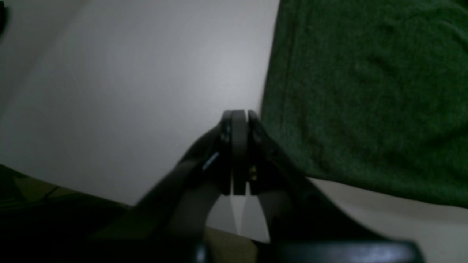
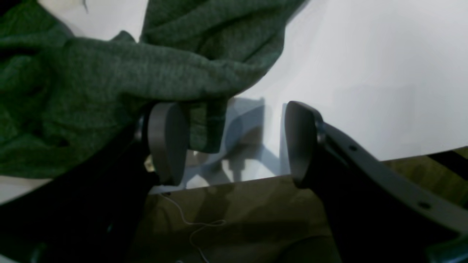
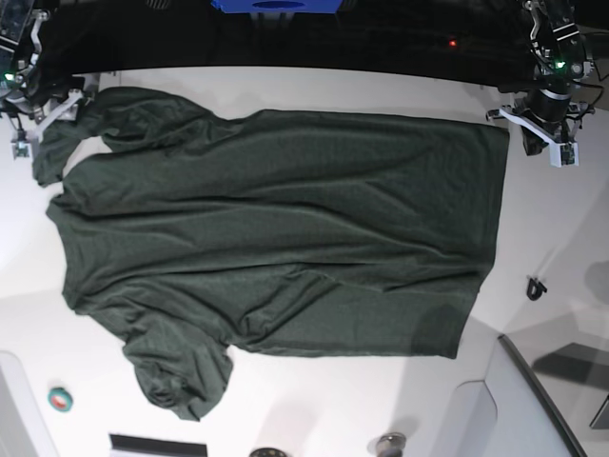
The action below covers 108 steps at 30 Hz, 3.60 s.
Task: Layout the t-shirt on the table in an organized manner, then fold the t-shirt properly
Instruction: 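Hold the shirt edge with both grippers and stretch it taut, then reach the right gripper into the shirt middle and grasp a fold, then drag the grasped fold outward to the shirt edge with the right gripper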
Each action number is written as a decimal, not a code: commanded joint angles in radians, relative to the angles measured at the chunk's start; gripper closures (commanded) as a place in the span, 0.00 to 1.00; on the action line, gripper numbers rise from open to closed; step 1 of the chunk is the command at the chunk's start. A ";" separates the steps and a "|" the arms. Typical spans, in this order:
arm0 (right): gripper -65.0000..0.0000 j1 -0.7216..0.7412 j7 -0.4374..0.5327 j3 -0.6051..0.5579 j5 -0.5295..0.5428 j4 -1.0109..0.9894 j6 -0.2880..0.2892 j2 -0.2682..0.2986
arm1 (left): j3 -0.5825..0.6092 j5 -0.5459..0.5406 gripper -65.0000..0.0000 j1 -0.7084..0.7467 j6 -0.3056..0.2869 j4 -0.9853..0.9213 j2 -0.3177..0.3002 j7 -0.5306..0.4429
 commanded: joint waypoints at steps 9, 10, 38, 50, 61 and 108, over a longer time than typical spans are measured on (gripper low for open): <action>0.42 -0.003 0.013 0.016 0.002 0.151 -0.005 0.023 | -0.007 -0.004 1.00 0.007 0.007 0.021 -0.013 -0.023; 0.42 0.025 0.013 0.016 0.002 0.145 -0.005 0.025 | -0.007 -0.005 1.00 0.005 0.007 0.021 -0.013 -0.023; 0.99 0.208 0.047 0.016 0.002 -0.011 0.001 0.095 | -0.008 -0.002 1.00 0.016 0.007 0.021 -0.013 -0.025; 0.99 0.082 -0.030 -0.010 0.006 0.490 0.061 -0.084 | -0.008 0.000 1.00 0.013 0.007 0.023 -0.015 -0.025; 0.99 0.120 -0.062 -0.323 0.006 0.512 0.304 -0.141 | -0.010 0.001 1.00 0.013 0.007 0.021 -0.015 -0.025; 1.00 0.286 0.044 -0.058 0.002 -0.125 0.213 -0.007 | 0.090 -0.008 0.59 -0.075 0.005 -0.036 -0.009 -0.023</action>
